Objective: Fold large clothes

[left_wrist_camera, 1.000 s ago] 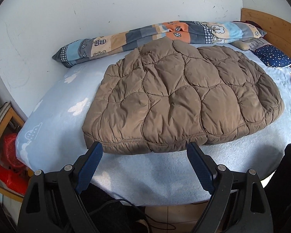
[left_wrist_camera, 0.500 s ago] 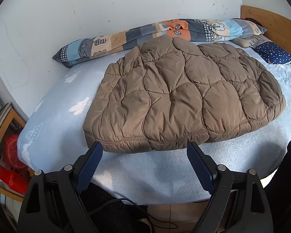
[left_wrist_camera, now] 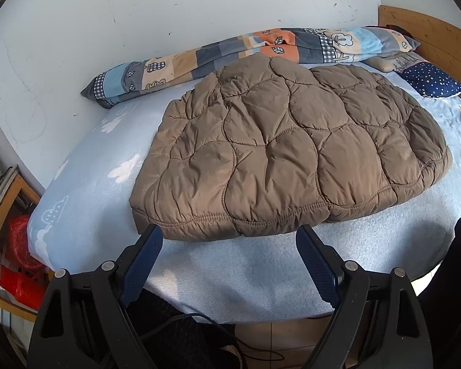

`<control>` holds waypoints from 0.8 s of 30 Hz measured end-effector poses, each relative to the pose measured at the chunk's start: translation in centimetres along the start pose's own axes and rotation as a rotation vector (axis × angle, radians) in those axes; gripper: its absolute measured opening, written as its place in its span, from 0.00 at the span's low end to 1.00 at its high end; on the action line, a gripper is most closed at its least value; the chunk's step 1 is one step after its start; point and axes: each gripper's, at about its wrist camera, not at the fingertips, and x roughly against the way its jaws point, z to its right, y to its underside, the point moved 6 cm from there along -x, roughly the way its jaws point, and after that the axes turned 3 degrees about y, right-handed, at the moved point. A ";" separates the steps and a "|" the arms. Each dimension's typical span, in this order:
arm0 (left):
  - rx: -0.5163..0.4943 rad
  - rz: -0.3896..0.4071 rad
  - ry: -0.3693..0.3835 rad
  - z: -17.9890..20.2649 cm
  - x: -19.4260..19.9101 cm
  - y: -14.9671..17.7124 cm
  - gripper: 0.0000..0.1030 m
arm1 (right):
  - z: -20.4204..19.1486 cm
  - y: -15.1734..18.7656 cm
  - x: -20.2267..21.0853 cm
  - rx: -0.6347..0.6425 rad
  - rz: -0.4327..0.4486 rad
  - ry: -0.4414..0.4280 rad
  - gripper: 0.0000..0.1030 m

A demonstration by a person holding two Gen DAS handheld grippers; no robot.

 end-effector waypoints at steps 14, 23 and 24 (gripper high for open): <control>-0.009 -0.004 0.005 0.1 -0.2 0.1 0.86 | 0.0 0.2 -0.1 0.008 -0.010 0.003 1.00; -0.012 -0.006 0.005 0.0 -0.2 0.2 0.86 | 0.2 0.2 -0.2 0.011 -0.014 0.003 1.00; -0.011 -0.006 0.008 0.0 -0.2 0.2 0.86 | 0.2 0.2 -0.2 0.011 -0.013 0.002 1.00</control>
